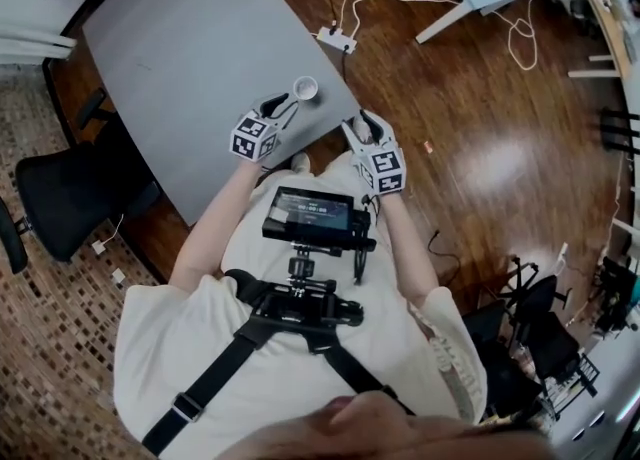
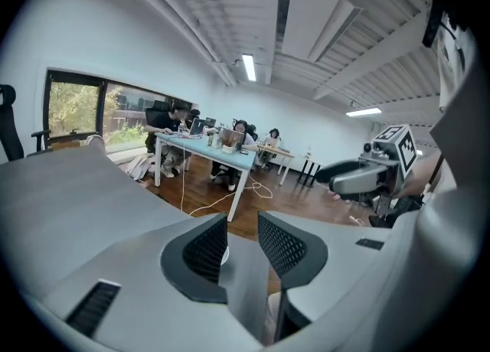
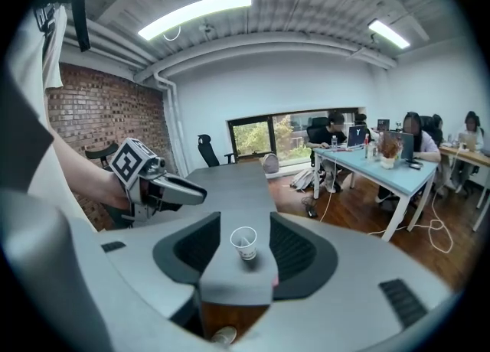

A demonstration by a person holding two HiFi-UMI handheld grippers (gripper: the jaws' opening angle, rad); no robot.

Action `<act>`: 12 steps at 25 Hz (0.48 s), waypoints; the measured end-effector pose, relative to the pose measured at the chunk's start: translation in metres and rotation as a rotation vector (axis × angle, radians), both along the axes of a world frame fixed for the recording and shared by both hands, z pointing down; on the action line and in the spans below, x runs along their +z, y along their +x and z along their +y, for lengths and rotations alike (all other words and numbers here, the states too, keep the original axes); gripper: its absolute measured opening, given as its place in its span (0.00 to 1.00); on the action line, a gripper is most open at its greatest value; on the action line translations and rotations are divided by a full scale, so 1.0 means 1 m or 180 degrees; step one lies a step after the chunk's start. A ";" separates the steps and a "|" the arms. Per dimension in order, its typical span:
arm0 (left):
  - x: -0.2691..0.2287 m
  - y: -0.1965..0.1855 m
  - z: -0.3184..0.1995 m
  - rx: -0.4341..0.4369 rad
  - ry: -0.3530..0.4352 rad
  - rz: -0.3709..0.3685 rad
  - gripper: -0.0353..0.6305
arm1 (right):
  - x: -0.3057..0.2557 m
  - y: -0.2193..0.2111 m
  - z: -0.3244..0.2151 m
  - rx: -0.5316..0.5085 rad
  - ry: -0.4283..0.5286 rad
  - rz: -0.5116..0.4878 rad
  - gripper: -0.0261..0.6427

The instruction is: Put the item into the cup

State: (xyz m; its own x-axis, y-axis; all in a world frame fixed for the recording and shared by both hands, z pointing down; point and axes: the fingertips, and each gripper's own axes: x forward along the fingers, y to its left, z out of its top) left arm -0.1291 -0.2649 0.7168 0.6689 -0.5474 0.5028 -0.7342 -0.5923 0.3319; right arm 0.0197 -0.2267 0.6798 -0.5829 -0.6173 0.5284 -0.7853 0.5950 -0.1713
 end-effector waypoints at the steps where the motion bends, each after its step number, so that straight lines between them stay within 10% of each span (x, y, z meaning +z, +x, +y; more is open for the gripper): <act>1: -0.006 -0.002 0.004 -0.0019 0.0007 0.0074 0.24 | 0.000 0.000 0.004 0.0028 -0.0003 0.0005 0.36; 12: -0.051 -0.008 0.067 -0.0048 0.0094 0.0454 0.15 | -0.014 0.006 0.034 0.0109 0.0169 0.0047 0.36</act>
State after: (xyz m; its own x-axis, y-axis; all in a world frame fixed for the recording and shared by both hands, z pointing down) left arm -0.1371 -0.1981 0.6656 0.7242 -0.5711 0.3866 -0.6896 -0.5927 0.4161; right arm 0.0254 -0.1928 0.6663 -0.5533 -0.6642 0.5027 -0.8076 0.5756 -0.1284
